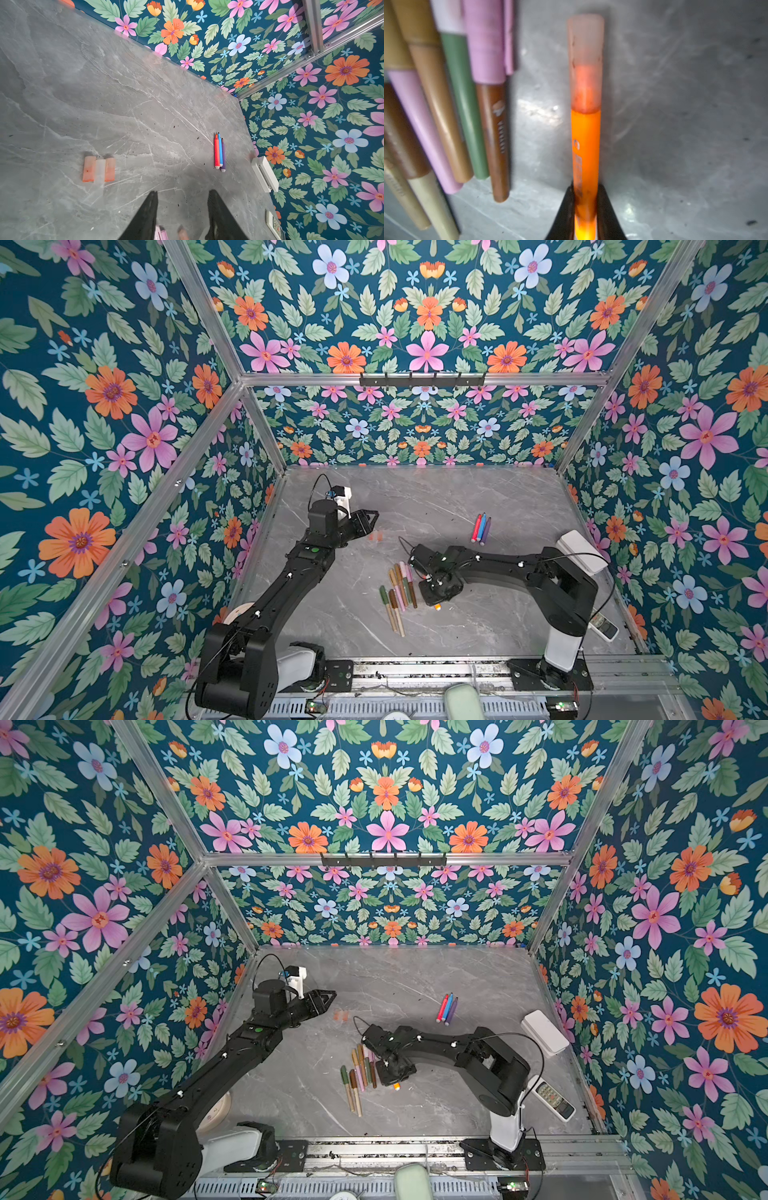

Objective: Open the pen caps
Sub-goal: 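Lift the orange highlighter toward the left gripper while the left gripper approaches its cap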

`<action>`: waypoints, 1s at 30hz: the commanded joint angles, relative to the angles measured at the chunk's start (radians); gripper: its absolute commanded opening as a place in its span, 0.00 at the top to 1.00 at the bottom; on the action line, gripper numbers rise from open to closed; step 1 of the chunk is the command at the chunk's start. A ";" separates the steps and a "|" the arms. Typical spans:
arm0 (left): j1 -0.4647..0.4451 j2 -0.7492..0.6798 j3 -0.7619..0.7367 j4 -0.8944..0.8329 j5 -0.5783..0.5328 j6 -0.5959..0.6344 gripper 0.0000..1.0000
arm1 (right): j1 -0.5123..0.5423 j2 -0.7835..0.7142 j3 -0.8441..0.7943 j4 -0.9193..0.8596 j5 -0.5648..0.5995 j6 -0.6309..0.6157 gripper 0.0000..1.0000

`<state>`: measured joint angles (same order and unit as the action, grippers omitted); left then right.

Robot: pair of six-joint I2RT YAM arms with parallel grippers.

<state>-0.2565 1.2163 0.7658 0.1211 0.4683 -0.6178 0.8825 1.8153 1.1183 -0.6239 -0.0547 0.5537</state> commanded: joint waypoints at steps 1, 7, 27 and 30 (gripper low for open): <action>0.001 -0.012 0.010 -0.007 -0.001 0.024 0.57 | -0.086 -0.051 -0.072 0.072 -0.079 -0.024 0.95; 0.000 0.002 -0.060 0.128 0.089 -0.101 0.57 | -0.222 -0.175 -0.091 0.153 -0.275 -0.107 0.97; -0.126 0.350 -0.276 0.967 0.285 -0.647 0.56 | -0.219 -0.124 -0.012 0.311 -0.621 -0.101 0.97; -0.130 0.367 -0.279 0.983 0.288 -0.655 0.56 | -0.216 -0.133 -0.009 0.300 -0.613 -0.106 0.97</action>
<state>-0.3843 1.5745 0.4877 1.0271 0.7364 -1.2537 0.6647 1.6928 1.1019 -0.3180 -0.6586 0.4644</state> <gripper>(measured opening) 0.437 0.125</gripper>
